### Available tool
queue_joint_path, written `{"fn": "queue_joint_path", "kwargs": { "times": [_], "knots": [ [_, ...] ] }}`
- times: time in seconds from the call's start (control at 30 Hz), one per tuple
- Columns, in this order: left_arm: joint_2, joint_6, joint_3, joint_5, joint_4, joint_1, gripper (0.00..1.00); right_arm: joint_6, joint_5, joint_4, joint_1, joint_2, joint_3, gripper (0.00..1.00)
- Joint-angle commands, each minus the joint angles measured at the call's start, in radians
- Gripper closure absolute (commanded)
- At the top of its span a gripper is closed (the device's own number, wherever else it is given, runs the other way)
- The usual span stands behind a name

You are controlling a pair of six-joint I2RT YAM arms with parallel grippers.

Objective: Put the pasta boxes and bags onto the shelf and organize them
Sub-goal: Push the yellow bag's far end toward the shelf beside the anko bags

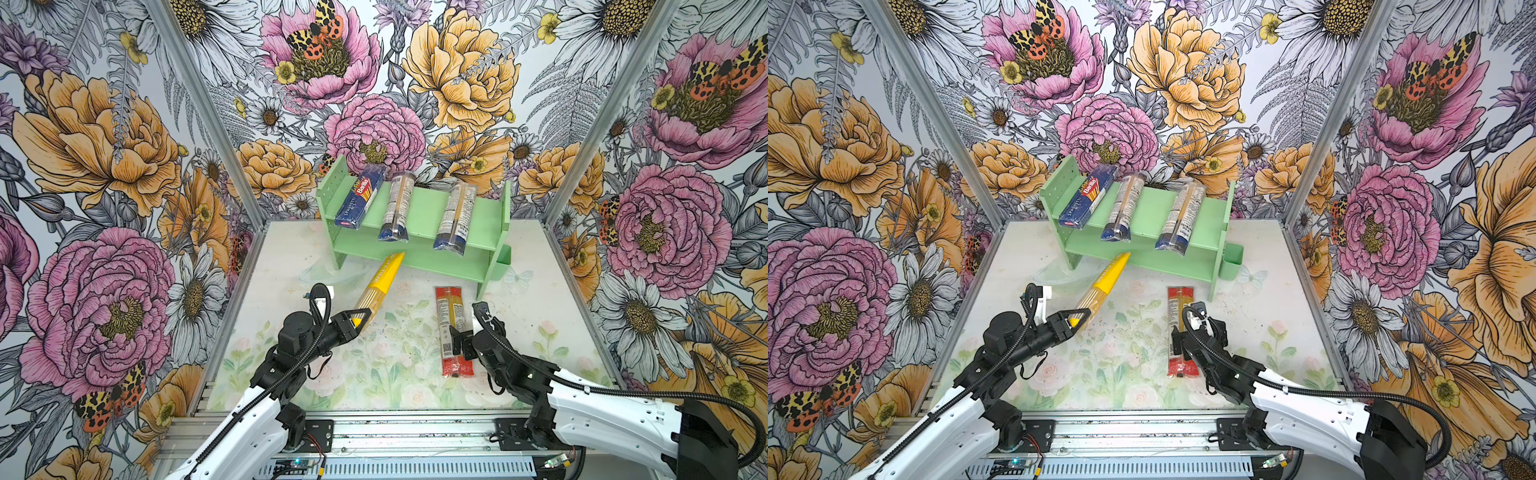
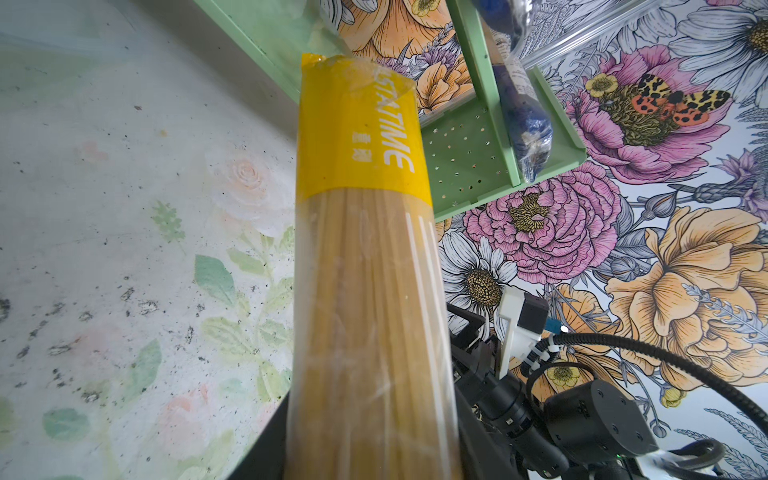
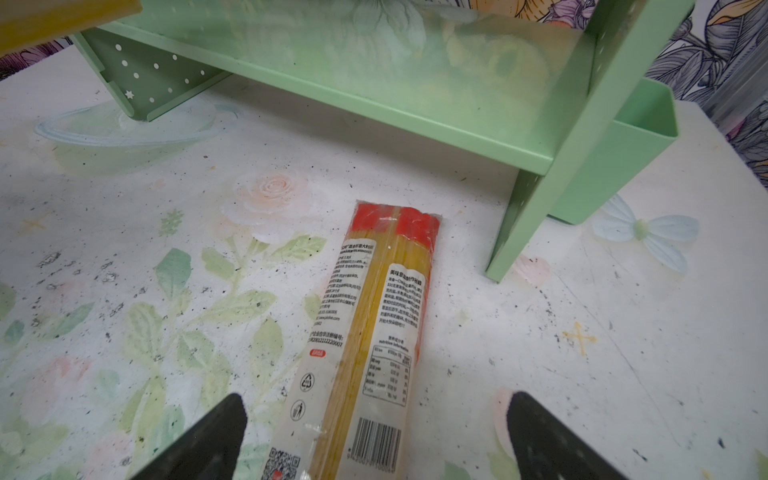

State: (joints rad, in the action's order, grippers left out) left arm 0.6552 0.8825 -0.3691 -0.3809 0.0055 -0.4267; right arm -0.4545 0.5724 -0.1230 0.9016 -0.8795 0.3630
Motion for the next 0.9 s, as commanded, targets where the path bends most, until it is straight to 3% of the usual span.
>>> {"fn": "queue_joint_path", "kwargs": {
  "times": [0.0,0.87],
  "knots": [
    [0.011,-0.045,-0.079,-0.033,0.248,0.020,1.00,-0.007,0.014,0.020,-0.006,-0.004,0.018,0.00],
    [0.270,-0.106,-0.197,-0.054,0.432,0.102,1.00,-0.004,0.011,0.023,-0.010,-0.004,0.018,0.00]
  ]
}}
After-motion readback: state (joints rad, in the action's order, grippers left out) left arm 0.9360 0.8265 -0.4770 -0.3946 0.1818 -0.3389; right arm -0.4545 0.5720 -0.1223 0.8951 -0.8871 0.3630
